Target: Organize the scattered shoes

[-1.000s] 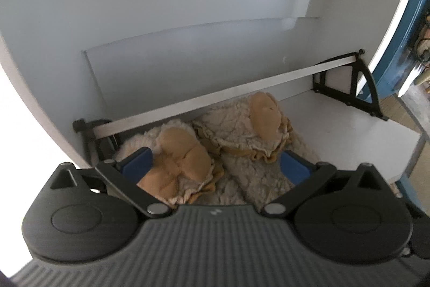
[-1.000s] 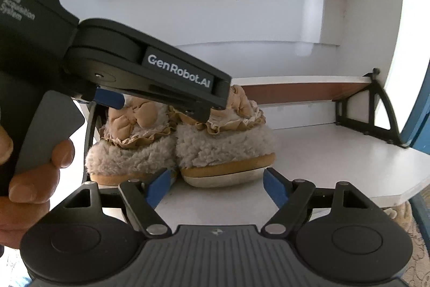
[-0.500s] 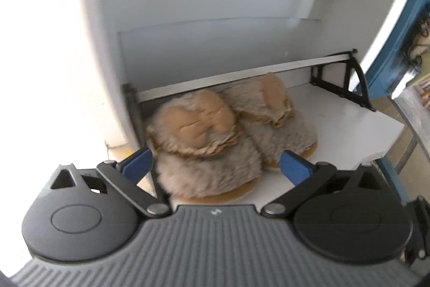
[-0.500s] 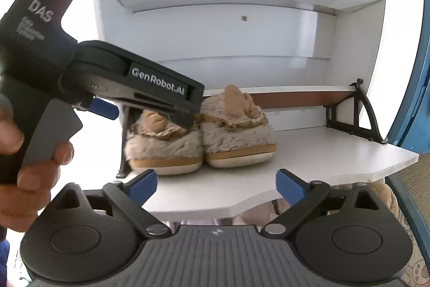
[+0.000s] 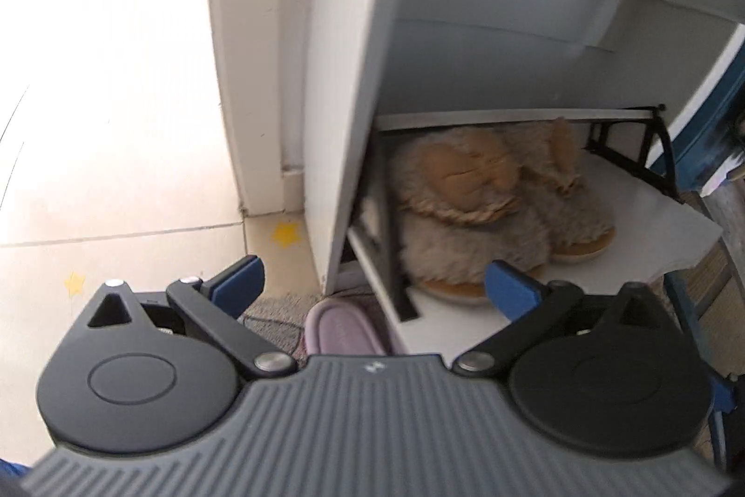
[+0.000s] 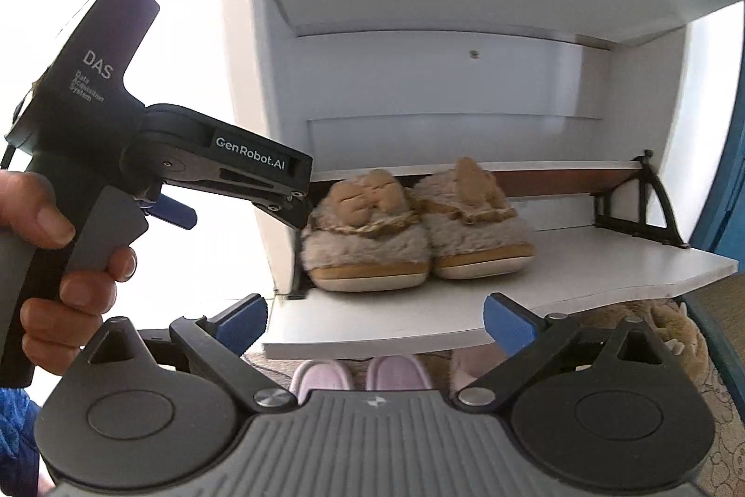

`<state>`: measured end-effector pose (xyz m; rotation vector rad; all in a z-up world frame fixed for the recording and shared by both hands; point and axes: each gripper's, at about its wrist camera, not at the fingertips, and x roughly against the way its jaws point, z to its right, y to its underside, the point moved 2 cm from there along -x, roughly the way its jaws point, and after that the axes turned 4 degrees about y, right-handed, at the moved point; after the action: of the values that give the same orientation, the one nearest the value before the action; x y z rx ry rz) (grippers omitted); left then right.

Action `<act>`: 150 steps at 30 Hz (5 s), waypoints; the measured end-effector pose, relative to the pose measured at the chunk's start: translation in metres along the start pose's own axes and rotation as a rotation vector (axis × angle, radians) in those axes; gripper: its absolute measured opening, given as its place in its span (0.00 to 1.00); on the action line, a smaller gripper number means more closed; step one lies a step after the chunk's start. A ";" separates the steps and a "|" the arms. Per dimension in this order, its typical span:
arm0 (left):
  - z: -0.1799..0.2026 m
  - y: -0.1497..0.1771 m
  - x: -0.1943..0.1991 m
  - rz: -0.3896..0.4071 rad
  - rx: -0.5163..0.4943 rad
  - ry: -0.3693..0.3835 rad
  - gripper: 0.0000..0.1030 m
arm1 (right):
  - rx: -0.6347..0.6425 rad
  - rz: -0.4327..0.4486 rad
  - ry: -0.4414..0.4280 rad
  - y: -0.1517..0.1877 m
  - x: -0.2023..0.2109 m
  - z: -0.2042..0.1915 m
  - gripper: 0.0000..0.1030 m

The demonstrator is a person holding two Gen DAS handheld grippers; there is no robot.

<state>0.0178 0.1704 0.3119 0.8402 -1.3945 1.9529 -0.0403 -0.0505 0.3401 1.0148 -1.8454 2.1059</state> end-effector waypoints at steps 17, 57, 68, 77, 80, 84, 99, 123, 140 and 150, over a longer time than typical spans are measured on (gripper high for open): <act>-0.049 0.029 -0.021 -0.053 0.136 0.034 1.00 | 0.078 -0.119 -0.094 0.042 -0.013 -0.042 0.98; -0.012 0.125 -0.167 -0.196 0.005 0.074 1.00 | 0.063 -0.220 -0.009 0.200 -0.121 -0.031 0.98; 0.003 0.142 -0.193 -0.220 -0.056 0.051 1.00 | 0.028 -0.165 -0.012 0.222 -0.153 -0.023 0.98; 0.011 0.135 -0.197 -0.204 -0.052 0.027 1.00 | -0.008 -0.139 -0.030 0.230 -0.172 -0.020 0.93; 0.018 0.135 -0.201 -0.207 -0.074 0.008 1.00 | -0.003 -0.131 -0.048 0.231 -0.175 -0.017 0.93; 0.022 0.135 -0.209 -0.218 -0.062 -0.009 1.00 | 0.018 -0.118 -0.082 0.231 -0.177 -0.015 0.90; 0.003 0.126 -0.212 -0.174 0.190 -0.110 1.00 | -0.015 -0.119 -0.151 0.229 -0.187 -0.005 0.85; 0.021 0.128 -0.228 -0.310 0.113 -0.099 0.98 | -0.171 -0.161 -0.238 0.227 -0.196 0.002 0.75; -0.002 0.152 -0.169 -0.459 0.067 -0.021 0.98 | -0.068 -0.314 -0.319 0.225 -0.144 -0.039 0.63; -0.022 0.156 -0.206 -0.503 0.021 -0.042 1.00 | -0.091 -0.356 -0.205 0.225 -0.144 -0.023 0.78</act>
<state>0.0240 0.1276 0.0558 1.1210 -1.0548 1.5698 -0.0604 -0.0359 0.0727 1.4580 -1.6717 1.7528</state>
